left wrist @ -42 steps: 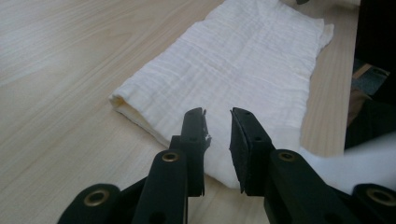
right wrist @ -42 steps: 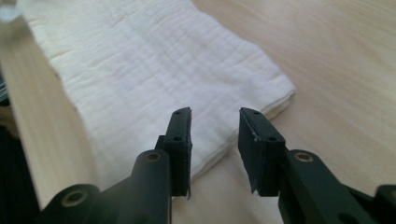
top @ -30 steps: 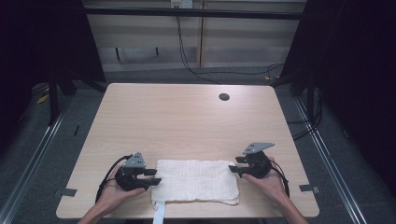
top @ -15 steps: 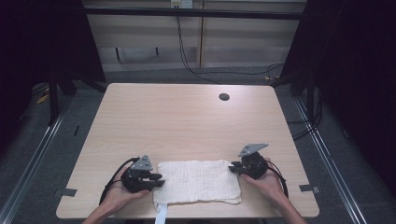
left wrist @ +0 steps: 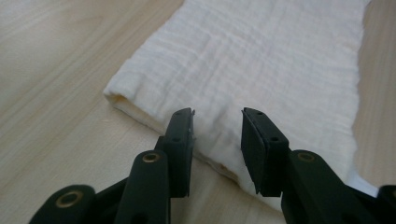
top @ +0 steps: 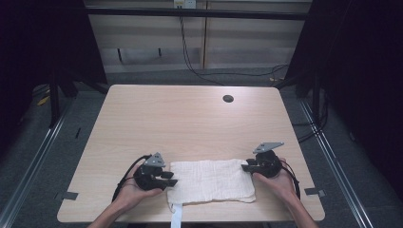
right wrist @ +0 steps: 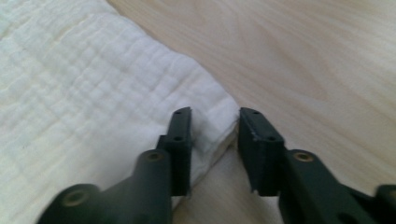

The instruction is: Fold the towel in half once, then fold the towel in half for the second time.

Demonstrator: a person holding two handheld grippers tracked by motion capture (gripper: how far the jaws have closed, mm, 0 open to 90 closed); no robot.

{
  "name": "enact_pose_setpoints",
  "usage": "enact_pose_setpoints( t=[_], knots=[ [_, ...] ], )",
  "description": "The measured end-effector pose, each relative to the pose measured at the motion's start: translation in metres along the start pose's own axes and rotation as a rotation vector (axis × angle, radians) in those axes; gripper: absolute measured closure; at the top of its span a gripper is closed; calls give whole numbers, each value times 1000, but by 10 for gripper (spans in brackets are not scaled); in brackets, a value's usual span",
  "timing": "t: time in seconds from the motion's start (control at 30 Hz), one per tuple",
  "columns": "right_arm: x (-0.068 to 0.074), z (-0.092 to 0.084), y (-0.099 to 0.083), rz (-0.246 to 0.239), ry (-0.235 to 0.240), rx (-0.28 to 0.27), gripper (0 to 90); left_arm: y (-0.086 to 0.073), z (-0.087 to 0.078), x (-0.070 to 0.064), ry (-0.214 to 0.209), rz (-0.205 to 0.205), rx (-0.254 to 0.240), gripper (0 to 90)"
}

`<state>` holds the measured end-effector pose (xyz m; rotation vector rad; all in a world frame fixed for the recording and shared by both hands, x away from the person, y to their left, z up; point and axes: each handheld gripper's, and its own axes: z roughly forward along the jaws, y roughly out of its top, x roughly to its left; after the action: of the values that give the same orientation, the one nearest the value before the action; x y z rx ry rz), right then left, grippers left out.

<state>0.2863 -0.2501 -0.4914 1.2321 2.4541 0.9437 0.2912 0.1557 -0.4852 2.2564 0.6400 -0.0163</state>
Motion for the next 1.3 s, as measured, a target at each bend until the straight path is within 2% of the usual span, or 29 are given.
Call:
enact_pose_setpoints(
  t=[0.1,0.17,0.3,0.37,0.43,0.5,0.6,0.73,0.83,0.87,0.93,1.0,1.07,1.13,1.17,1.23,1.3],
  knots=[
    [4,-6,3,2,3,-38,562,1,-10,7,20,-45,-40,561],
    [9,-13,7,7,28,-77,531,3,-14,13,38,-70,-51,535],
    [27,-19,13,-25,74,-116,488,7,-18,21,46,-77,-73,494],
    [38,-18,17,-43,96,-121,461,10,-15,25,28,-73,-89,468],
    [48,-15,20,-57,112,-120,415,15,-12,28,30,-47,-80,423],
    [54,-13,24,-69,146,-121,418,22,-9,32,21,-52,-93,387],
    [66,-8,31,-79,195,-125,431,32,-6,39,28,-59,-108,365],
    [84,2,42,-92,262,-117,446,43,-1,50,28,-61,-94,398],
    [98,10,49,-122,301,-111,452,39,-2,50,22,-60,-116,396],
    [106,14,53,-140,324,-104,455,37,-3,50,29,-62,-113,383],
    [117,20,58,-169,340,-94,460,35,-3,48,45,-52,-87,362],
    [130,27,64,-207,374,-81,466,32,-4,50,34,-69,-91,339],
    [140,33,68,-225,405,-72,495,29,-4,49,55,-63,-73,343],
    [149,38,70,-240,417,-62,508,28,-6,50,52,-72,-75,340],
    [155,41,72,-239,444,-67,506,27,-7,50,60,-73,-77,336],
    [162,45,74,-259,456,-53,493,27,-7,51,50,-75,-89,299],
    [169,50,77,-282,483,-45,483,26,-6,53,38,-76,-79,275]
  ],
)
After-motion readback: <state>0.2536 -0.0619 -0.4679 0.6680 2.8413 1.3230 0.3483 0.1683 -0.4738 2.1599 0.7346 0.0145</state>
